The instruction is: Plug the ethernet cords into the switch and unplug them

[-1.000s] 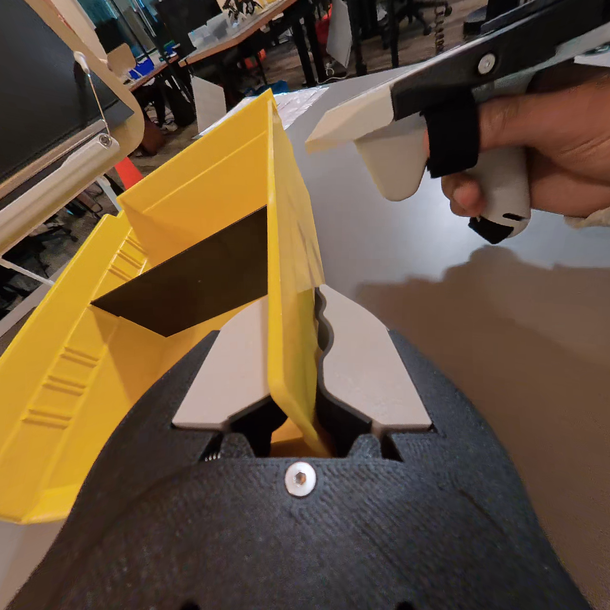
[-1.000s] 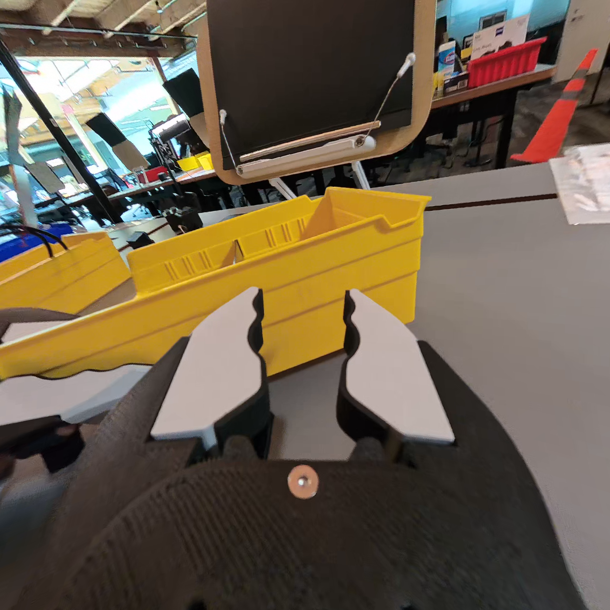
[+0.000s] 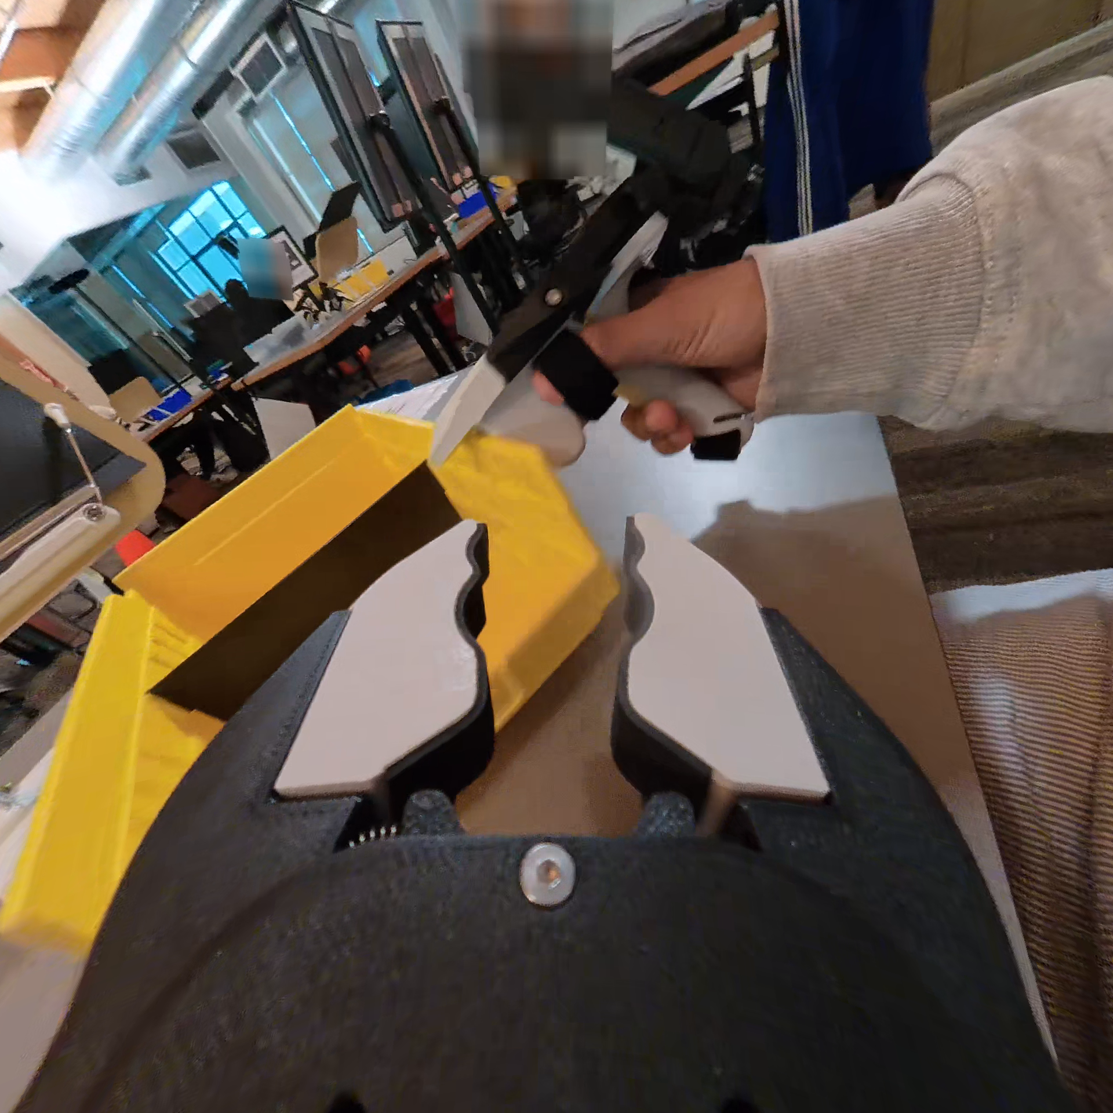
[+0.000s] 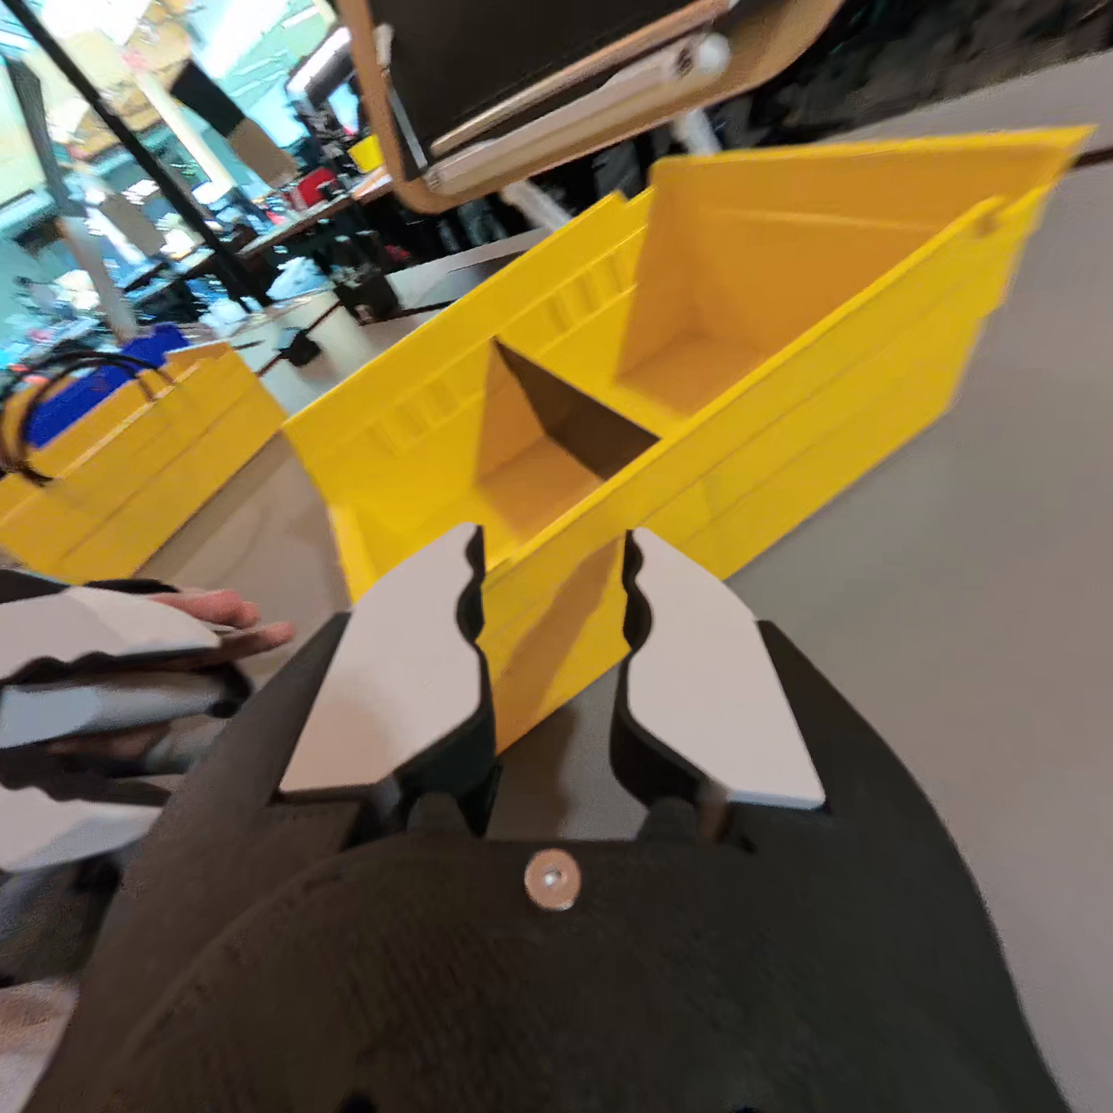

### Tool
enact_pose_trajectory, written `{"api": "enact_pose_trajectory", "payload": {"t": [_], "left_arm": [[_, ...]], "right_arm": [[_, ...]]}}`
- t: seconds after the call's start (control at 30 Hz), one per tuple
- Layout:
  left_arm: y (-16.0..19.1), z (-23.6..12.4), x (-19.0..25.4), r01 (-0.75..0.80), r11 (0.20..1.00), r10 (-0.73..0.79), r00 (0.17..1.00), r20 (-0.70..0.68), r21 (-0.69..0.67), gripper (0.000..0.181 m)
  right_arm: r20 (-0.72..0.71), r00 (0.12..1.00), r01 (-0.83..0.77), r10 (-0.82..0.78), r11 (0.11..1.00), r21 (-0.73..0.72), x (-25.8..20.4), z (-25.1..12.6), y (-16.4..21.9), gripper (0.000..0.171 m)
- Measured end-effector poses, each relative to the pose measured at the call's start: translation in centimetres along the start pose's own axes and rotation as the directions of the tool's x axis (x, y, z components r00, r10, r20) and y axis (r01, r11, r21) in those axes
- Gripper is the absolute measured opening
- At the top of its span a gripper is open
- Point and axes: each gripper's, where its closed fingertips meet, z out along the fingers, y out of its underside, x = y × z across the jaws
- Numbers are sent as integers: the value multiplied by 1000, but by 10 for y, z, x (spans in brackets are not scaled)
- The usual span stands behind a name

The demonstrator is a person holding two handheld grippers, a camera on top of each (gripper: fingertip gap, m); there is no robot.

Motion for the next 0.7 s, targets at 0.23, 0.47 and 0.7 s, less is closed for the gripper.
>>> {"api": "enact_pose_trajectory", "payload": {"t": [0.23,0.47,0.7], "left_arm": [[1,-9,-27,196,979,-197,980,36,51,43],[4,-12,-41,301,950,-306,950,57,81,42],[15,-11,-41,271,962,-273,959,71,33,40]], "right_arm": [[-458,883,144,-104,988,53,136,-89,-32,6],[-483,875,180,-30,946,268,173,-160,-58,45],[-281,953,169,-111,967,191,101,-116,-33,72]]}}
